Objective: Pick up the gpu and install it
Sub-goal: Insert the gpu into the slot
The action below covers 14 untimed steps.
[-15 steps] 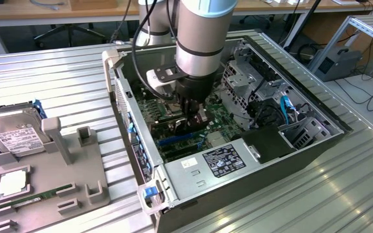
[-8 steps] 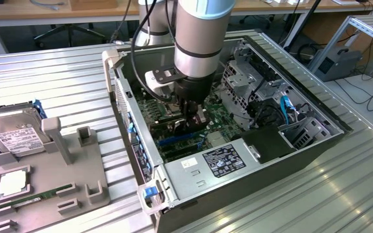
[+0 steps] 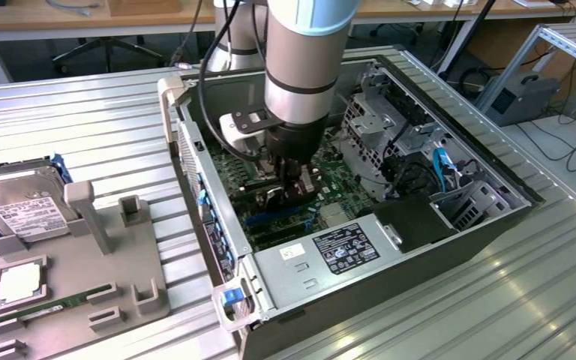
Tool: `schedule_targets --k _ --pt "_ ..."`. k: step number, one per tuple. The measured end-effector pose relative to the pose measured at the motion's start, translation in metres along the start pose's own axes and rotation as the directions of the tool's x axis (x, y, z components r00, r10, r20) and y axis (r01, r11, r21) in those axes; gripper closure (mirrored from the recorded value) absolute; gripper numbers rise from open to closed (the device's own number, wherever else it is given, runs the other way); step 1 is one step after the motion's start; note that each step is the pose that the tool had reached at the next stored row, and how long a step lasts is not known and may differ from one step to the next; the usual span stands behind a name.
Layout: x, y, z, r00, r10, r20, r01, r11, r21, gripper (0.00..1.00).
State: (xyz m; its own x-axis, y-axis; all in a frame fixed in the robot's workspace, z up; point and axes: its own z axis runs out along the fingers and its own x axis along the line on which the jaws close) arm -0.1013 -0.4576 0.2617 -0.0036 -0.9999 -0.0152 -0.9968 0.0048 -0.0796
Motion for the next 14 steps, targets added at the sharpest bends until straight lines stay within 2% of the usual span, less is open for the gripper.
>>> schedule_targets --k 14 --pt "-0.0001 0.0026 0.0031 1.0 0.0 0.0 0.0 1.0 0.0009 0.73"
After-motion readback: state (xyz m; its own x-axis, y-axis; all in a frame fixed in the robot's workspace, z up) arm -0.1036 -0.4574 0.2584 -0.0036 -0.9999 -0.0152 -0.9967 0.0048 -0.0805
